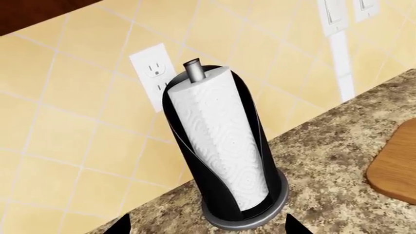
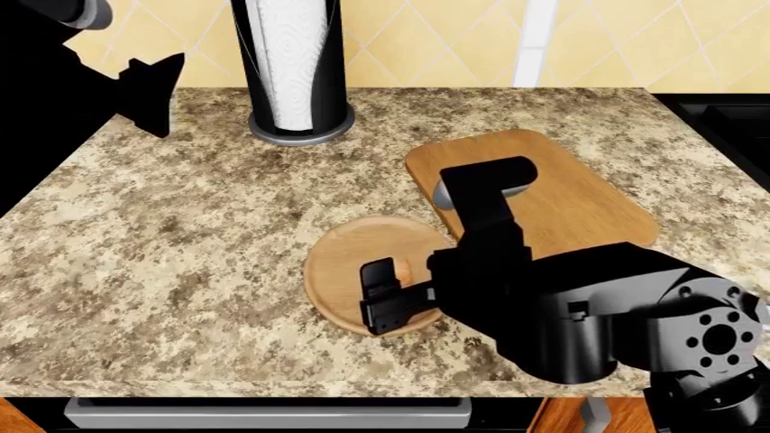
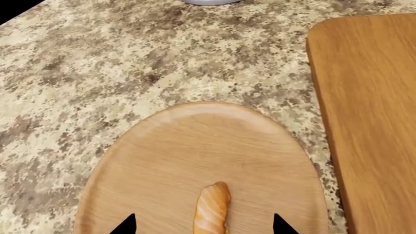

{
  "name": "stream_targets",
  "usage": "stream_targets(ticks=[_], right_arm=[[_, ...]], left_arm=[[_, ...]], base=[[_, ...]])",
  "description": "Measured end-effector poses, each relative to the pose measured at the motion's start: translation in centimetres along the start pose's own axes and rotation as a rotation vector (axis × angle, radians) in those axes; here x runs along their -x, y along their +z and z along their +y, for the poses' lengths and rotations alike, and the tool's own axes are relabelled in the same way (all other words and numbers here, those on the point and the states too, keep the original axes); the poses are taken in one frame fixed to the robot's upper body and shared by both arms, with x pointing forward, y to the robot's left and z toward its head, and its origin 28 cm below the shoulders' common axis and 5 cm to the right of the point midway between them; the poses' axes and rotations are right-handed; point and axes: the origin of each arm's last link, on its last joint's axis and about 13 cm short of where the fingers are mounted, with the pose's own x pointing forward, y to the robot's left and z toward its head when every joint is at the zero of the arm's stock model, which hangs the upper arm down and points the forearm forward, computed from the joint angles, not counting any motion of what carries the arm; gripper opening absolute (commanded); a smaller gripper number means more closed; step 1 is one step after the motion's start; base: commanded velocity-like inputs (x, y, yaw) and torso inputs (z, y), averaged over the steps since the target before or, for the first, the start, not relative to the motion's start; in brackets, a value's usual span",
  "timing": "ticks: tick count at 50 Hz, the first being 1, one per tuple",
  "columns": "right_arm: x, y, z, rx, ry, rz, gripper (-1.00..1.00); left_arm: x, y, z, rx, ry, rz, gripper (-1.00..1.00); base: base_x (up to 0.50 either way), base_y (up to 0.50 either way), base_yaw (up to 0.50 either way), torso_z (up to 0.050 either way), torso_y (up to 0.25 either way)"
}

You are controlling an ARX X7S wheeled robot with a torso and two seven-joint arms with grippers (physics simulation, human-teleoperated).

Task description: Pick the sushi from the plate and place it on the cutting board. Then pick the condiment bottle from the cabinet and place it next to the cutting board.

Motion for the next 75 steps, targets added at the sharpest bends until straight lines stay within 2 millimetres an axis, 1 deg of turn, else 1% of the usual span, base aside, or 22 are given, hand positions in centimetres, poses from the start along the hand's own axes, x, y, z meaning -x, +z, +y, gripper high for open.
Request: stream_targets(ticks=[75], right_arm=[[-1.5,-0.1,0.2,0.003,0.045,0.026,1.00]], left_arm=[[0.5,-0.4,0.4,0.002,0.016,0.012,1.00]], base=[[0.00,0.00,0.00,0.000,0.000]])
